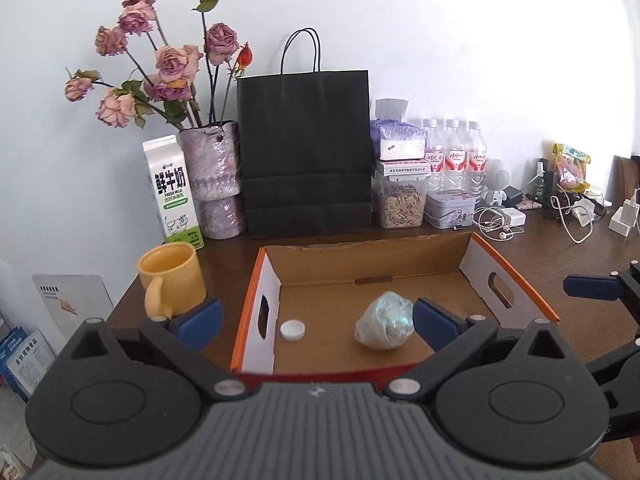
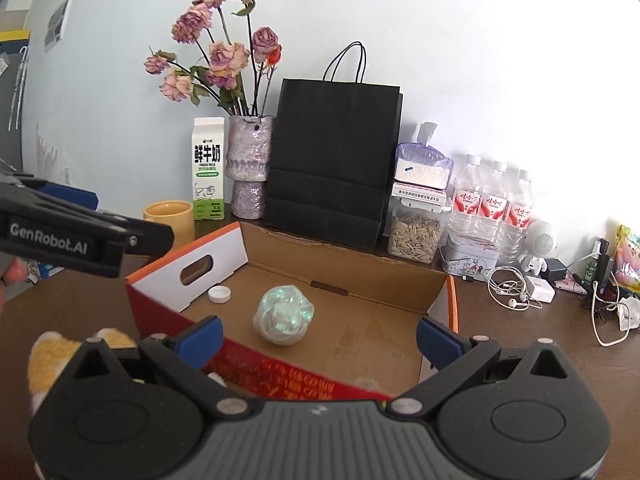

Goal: Organize objects
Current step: 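Grasp the plush toy with the left gripper while the right gripper grasps the navy glasses case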

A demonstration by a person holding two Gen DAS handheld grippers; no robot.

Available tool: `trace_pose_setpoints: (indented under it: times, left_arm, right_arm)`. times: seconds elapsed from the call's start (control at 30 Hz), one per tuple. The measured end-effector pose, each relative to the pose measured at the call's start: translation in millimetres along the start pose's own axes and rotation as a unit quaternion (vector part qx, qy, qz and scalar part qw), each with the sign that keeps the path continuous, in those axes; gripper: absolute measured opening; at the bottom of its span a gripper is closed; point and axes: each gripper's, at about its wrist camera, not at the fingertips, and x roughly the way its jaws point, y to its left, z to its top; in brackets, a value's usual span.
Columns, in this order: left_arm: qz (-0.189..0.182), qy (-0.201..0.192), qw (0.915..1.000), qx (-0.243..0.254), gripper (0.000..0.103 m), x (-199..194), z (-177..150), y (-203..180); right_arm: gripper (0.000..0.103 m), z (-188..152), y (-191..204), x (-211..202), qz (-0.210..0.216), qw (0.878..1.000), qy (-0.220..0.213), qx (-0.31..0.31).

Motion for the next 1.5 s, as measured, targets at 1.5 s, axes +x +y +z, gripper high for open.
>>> trace_pose_setpoints:
  times: [1.5]
  left_arm:
    - [-0.002,0.006,0.9992,-0.040,0.103,-73,-97,26]
  right_arm:
    - [0.097,-83,64,-17,-0.068,0.995,0.068,-0.010]
